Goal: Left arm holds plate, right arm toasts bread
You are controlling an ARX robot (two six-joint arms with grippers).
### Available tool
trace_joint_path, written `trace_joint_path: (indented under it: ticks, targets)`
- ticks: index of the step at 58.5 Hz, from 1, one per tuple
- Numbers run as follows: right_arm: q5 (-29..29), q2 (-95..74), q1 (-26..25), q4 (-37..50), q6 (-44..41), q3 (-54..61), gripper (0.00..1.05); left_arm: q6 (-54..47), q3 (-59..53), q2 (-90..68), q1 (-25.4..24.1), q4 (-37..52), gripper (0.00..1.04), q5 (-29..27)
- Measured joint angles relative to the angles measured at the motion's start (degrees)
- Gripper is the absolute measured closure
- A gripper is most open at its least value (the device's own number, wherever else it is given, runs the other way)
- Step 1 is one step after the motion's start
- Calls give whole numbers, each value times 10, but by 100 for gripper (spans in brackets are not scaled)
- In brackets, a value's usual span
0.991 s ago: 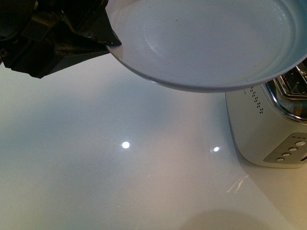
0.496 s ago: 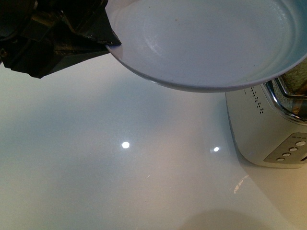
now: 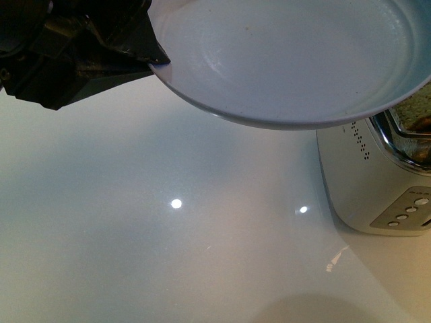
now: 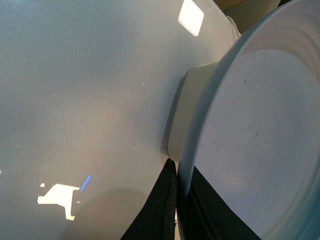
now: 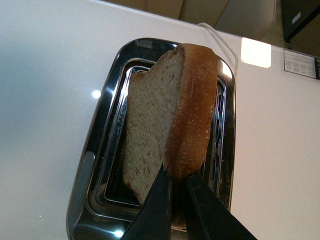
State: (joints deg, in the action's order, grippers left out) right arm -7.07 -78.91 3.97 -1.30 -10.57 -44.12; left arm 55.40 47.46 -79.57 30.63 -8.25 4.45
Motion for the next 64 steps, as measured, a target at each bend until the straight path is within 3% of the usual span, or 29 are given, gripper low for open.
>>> trace_joint_path:
  ticks: [16,27,43,54,59,64]
  targets:
    - [-18,2,0,-35,5,0,102,0,0,0,0,0,102,0]
    - [32,-2,18,9,9,12,101,0,0,0,0,0,102,0]
    - [53,56,-19,34,55,47,38,0,0,0,0,0,102,0]
    - [48,179,-53,54,117,83,8,0,0,0,0,0,102,0]
    - [50,189,-55,60,130,86,9,0,0,1,0,0,102,1]
    - [70,195,-43,275,119,181,27,0,0,1,0,0,102,-1]
